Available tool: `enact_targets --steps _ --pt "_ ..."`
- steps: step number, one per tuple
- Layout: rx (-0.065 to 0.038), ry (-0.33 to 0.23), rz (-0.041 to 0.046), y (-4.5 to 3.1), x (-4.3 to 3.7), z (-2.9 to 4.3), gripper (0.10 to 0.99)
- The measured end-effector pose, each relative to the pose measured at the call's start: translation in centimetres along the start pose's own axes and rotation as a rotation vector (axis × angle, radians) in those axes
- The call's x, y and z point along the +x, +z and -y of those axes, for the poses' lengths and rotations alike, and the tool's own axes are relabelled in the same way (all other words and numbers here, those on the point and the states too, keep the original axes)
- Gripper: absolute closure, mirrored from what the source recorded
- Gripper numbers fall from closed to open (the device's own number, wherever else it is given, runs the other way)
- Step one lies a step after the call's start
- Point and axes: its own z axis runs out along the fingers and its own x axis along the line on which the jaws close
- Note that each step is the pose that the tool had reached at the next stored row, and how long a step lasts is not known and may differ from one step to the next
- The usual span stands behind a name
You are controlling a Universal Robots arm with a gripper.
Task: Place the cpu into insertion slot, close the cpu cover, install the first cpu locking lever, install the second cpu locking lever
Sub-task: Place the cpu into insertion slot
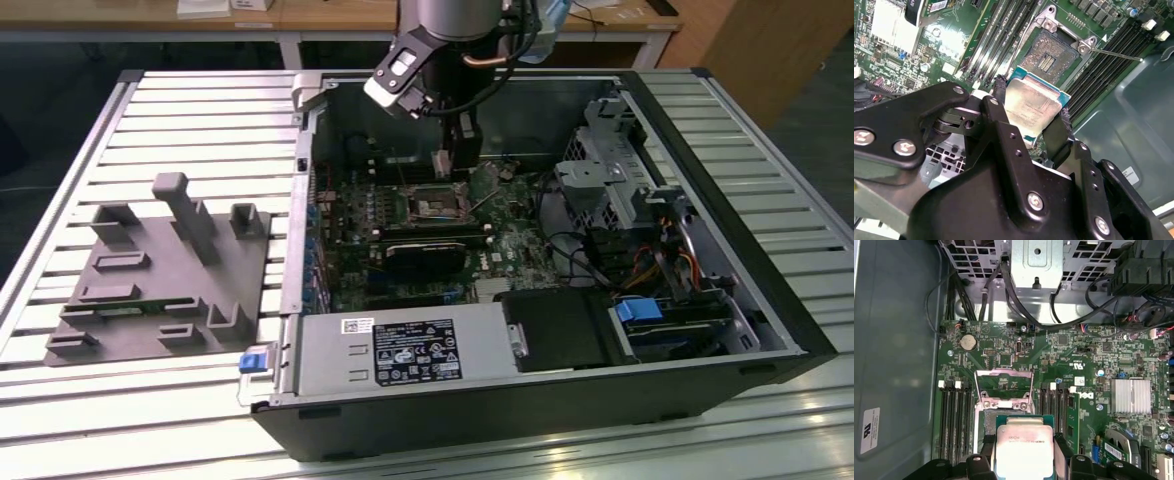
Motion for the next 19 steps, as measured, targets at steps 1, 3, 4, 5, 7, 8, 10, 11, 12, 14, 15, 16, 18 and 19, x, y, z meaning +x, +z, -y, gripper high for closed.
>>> enact_targets --steps 1,3,4,5,7,8,10,11,12,14,15,16,18,19 --pt "0.000 0.000 0.0000 0.12 0.02 0.01 0.541" --pt "0.000 0.000 0.0001 0.36 0.07 0.05 0.541" --pt "0.000 0.000 0.0001 0.49 0.10 0.08 0.541" --pt "0.000 0.000 0.0001 0.62 0.12 0.12 0.541" --pt "0.000 0.000 0.0001 0.94 0.16 0.17 0.541" --pt "0.000 0.000 0.0000 1.12 0.20 0.20 0.541" --pt "0.000 0.000 0.0001 1.42 0.26 0.25 0.541" --pt "0.000 0.000 0.0001 1.53 0.29 0.26 0.541" --pt "0.000 0.000 0.0000 1.64 0.30 0.27 0.541" --pt "0.000 0.000 0.0000 1.81 0.33 0.29 0.541" --pt "0.000 0.000 0.0001 1.87 0.33 0.30 0.541" --pt "0.000 0.000 0.0001 1.91 0.33 0.30 0.541" --pt "0.000 0.000 0.0002 1.95 0.33 0.30 0.541" --pt "0.000 0.000 0.0000 2.00 0.33 0.31 0.541"
